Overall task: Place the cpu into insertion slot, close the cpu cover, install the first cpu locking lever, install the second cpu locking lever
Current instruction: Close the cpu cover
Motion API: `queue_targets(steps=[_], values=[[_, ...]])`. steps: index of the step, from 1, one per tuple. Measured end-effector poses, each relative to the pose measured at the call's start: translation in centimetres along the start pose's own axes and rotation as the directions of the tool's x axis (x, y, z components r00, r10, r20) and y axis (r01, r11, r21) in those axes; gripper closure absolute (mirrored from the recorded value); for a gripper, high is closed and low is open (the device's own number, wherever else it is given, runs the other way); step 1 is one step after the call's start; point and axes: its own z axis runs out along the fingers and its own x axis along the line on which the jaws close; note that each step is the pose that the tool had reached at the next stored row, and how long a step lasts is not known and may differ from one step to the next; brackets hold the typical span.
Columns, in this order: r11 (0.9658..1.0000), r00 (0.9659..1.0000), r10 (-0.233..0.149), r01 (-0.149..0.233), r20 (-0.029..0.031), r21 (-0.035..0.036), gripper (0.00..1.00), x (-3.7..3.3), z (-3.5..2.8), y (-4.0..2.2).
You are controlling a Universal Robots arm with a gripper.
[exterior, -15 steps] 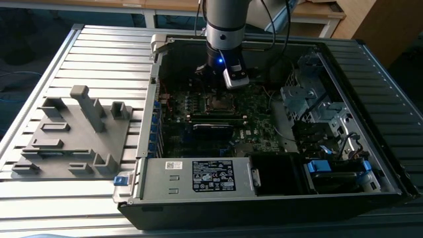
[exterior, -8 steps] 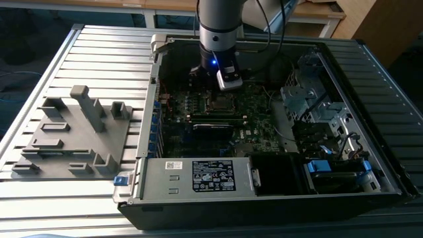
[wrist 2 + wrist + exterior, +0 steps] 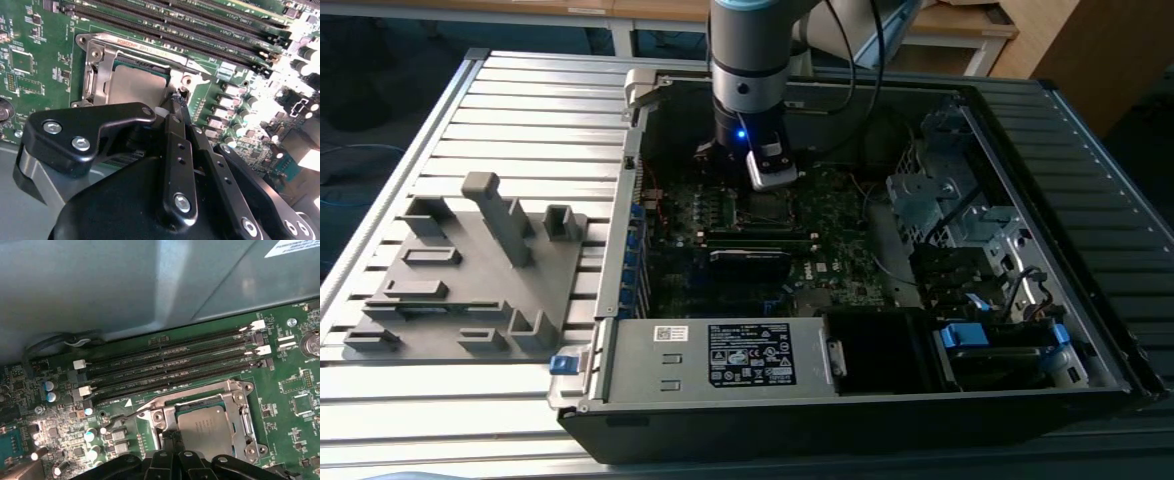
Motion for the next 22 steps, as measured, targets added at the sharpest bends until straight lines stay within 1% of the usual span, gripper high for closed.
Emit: queue_targets(steps=[3,6,16,19,22], values=[[1.0000,1.0000,0.000,0.000,0.0000,0.0000,0.89,0.00,0.00,0.00],[1.0000,1.0000,0.000,0.000,-0.0001,0.0004,0.89,0.10,0.22,-0.04],[1.0000,1.0000,0.000,0.000,-0.0001,0.0004,0.89,0.14,0.36,-0.05],[1.0000,1.0000,0.000,0.000,0.0000,0.0002,0.89,0.14,0.36,-0.04],[1.0000,1.0000,0.000,0.000,0.0010,-0.0024,0.89,0.12,0.17,0.00]])
